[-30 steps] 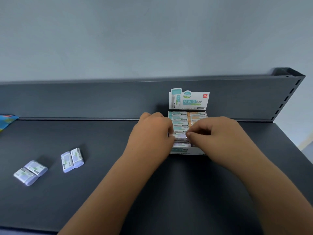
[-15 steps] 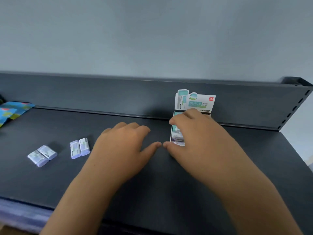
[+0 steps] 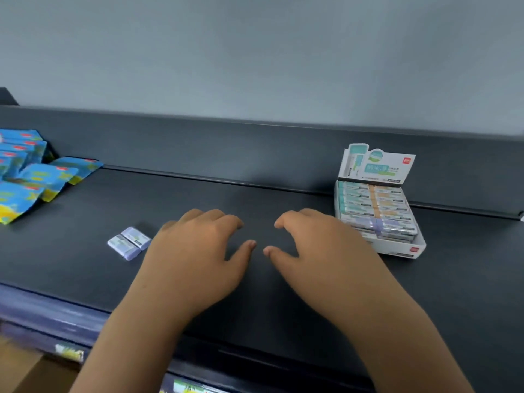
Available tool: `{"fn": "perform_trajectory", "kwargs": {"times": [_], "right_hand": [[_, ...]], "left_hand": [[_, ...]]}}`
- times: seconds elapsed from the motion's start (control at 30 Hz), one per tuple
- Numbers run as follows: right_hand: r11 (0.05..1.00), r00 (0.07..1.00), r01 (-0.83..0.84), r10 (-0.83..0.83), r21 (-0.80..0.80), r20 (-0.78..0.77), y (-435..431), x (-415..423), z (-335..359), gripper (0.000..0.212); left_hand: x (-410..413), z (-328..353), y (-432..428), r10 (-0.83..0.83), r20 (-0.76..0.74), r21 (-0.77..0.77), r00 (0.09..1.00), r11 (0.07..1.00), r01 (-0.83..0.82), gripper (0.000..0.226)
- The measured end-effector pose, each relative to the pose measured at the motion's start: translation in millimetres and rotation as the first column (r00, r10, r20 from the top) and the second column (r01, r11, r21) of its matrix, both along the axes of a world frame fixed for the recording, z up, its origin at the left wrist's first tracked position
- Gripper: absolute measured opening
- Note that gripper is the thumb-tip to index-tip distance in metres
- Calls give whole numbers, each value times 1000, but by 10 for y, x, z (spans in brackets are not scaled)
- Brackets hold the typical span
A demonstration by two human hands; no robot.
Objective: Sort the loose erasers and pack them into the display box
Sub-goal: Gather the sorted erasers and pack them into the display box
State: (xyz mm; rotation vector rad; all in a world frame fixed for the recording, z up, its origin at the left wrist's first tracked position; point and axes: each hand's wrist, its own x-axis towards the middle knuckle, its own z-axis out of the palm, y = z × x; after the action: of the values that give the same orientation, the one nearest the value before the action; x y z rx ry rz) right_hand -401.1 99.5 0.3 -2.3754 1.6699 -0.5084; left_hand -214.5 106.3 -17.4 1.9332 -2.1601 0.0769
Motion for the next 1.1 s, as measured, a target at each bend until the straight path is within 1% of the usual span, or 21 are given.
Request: {"fn": "perform_trajectory", "kwargs": {"times": [0.17, 0.27, 0.33, 0.4, 0.47, 0.6, 0.7, 0.8, 0.97, 1.0, 1.1], "right_hand": [[998, 996, 70, -69, -9, 58, -34, 736, -84, 37], [994, 990, 109, -107, -13, 95, -37, 1300, -131, 32], [993, 989, 114, -113, -4, 90, -47, 1624, -166, 26], [992, 989, 127, -126, -2, 80, -68, 1852, -193, 24], [989, 986, 148, -147, -10, 77, -88, 1984, -212, 22], [979, 976, 205, -203, -11, 72, -113, 2108, -226, 22], [967, 967, 253, -252, -35, 30, -160, 2125, -262, 20], [957, 957, 289, -289, -20, -2, -194, 2093, -274, 18], [935, 935, 355, -355, 7, -19, -274, 2089, -307, 16], [928, 928, 371, -371, 18, -29, -290, 2099, -307, 17], [906, 906, 421, -418, 33, -68, -329, 2144, -289, 19]], "left_hand": [[754, 1, -72, -14, -42, -39, 999, 999, 12, 50], [1303, 23, -144, -30, -92, -18, 995, 999, 28, 59], [1627, 3, -184, -41, -130, -27, 991, 999, 38, 67], [1869, -18, -201, -40, -143, 7, 989, 999, 41, 69], [2053, -61, -194, -48, -168, 50, 985, 997, 57, 63], [2232, -139, -201, -80, -205, 101, 975, 990, 102, 49], [2251, -157, -223, -101, -231, 126, 968, 983, 133, 50], [2243, -165, -241, -126, -238, 131, 963, 978, 160, 53], [2242, -210, -314, -201, -288, 159, 936, 954, 253, 53], [2250, -213, -337, -211, -288, 168, 934, 949, 266, 50], [2288, -220, -418, -275, -263, 165, 925, 932, 324, 28]]}}
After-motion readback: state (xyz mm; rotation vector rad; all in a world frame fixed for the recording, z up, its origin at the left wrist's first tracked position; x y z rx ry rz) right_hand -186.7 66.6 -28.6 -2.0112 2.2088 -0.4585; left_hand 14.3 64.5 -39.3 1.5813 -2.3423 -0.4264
